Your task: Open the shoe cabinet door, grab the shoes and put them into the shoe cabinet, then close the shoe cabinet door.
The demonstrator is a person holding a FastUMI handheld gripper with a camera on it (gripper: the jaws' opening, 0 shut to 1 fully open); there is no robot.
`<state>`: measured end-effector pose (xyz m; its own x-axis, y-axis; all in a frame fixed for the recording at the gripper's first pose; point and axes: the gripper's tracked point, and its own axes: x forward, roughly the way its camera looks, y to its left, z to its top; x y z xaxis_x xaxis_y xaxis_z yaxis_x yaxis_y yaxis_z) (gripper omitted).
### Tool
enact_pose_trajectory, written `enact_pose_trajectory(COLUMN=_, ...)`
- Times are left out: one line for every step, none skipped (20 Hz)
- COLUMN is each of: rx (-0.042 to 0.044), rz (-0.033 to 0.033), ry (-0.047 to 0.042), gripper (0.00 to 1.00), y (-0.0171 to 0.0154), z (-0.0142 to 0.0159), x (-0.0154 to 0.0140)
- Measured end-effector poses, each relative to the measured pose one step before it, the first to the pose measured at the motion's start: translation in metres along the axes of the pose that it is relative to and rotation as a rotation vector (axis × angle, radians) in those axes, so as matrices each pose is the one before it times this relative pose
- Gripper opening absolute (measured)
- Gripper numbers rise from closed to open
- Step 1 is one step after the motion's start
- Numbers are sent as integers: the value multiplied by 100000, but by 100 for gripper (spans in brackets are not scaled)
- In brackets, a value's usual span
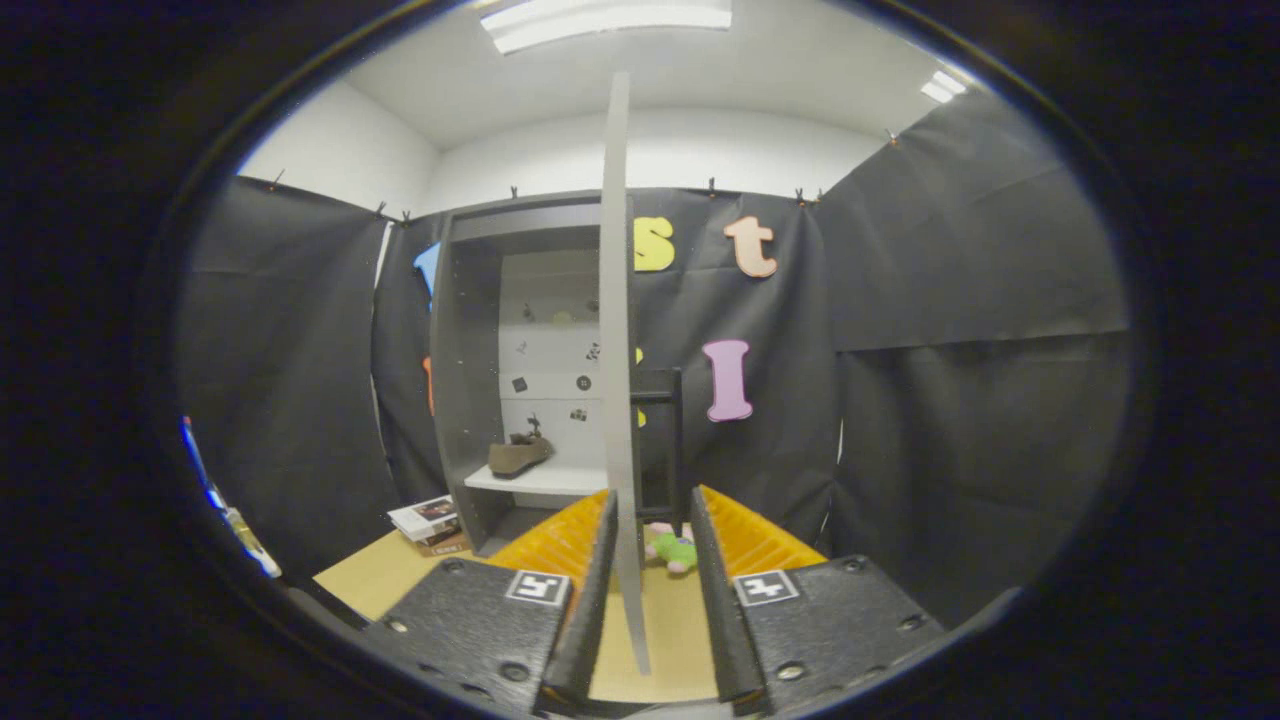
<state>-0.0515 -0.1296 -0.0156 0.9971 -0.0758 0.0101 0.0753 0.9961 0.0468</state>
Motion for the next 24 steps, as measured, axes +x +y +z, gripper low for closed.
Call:
enact_pose_trajectory(rx=-593, rz=-2918, ry=-182, gripper=66, y=171, z=-532, x=-621)
enact_pose_trajectory(rx=-457, rz=-2219, ry=-432, gripper=84, y=37, z=-656, x=-615)
enact_pose_trajectory(rx=-59, rz=545, ry=-234, gripper=100, y=1327, z=-712, x=-549)
enact_pose_trajectory(rx=-186, rz=3206, ry=129, gripper=100, y=1903, z=-813, x=-729)
enact_pose_trajectory(rx=-1087, rz=2599, ry=834, gripper=100, y=1796, z=-1043, x=-447)
enact_pose_trajectory(rx=-1704, rz=2874, ry=1218, gripper=100, y=1663, z=-1009, x=-494)
enact_pose_trajectory(rx=-414, rz=1804, ry=-357, gripper=100, y=1442, z=-747, x=-355)
enact_pose_trajectory(rx=-1148, rz=1267, ry=228, gripper=100, y=1405, z=-799, x=-124)
enact_pose_trajectory(rx=-557, rz=1041, ry=-637, gripper=100, y=1390, z=-898, x=129)
enact_pose_trajectory(rx=-271, rz=651, ry=1221, gripper=100, y=1318, z=-1317, x=68)
enact_pose_trajectory(rx=-79, rz=2985, ry=2243, gripper=100, y=1714, z=-1393, x=-22)
enact_pose_trajectory(rx=939, rz=3239, ry=1211, gripper=100, y=2154, z=-1201, x=327)
enact_pose_trajectory(rx=995, rz=1534, ry=690, gripper=100, y=1262, z=-767, x=617)
enact_pose_trajectory(rx=840, rz=13, ry=-541, gripper=100, y=360, z=-475, x=1048)
enact_pose_trajectory(rx=714, rz=582, ry=-944, gripper=100, y=573, z=-423, x=764)
enact_pose_trajectory(rx=1636, rz=647, ry=-1812, gripper=100, y=807, z=-476, x=719)
enact_pose_trajectory(rx=2003, rz=-582, ry=-2200, gripper=100, y=323, z=-258, x=821)
enact_pose_trajectory(rx=288, rz=-1099, ry=-1075, gripper=100, y=-153, z=-630, x=1011)
enact_pose_trajectory(rx=-663, rz=-1781, ry=-743, gripper=100, y=-253, z=-754, x=1007)
enact_pose_trajectory(rx=-1335, rz=-1377, ry=-202, gripper=100, y=-180, z=-922, x=1094)
enact_pose_trajectory(rx=-1048, rz=-994, ry=-630, gripper=100, y=-16, z=-823, x=1109)
enact_pose_trajectory(rx=-715, rz=-217, ry=51, gripper=100, y=229, z=-826, x=951)
enact_pose_trajectory(rx=-426, rz=273, ry=606, gripper=100, y=263, z=-1060, x=952)
enact_pose_trajectory(rx=-787, rz=765, ry=1188, gripper=100, y=325, z=-1280, x=949)
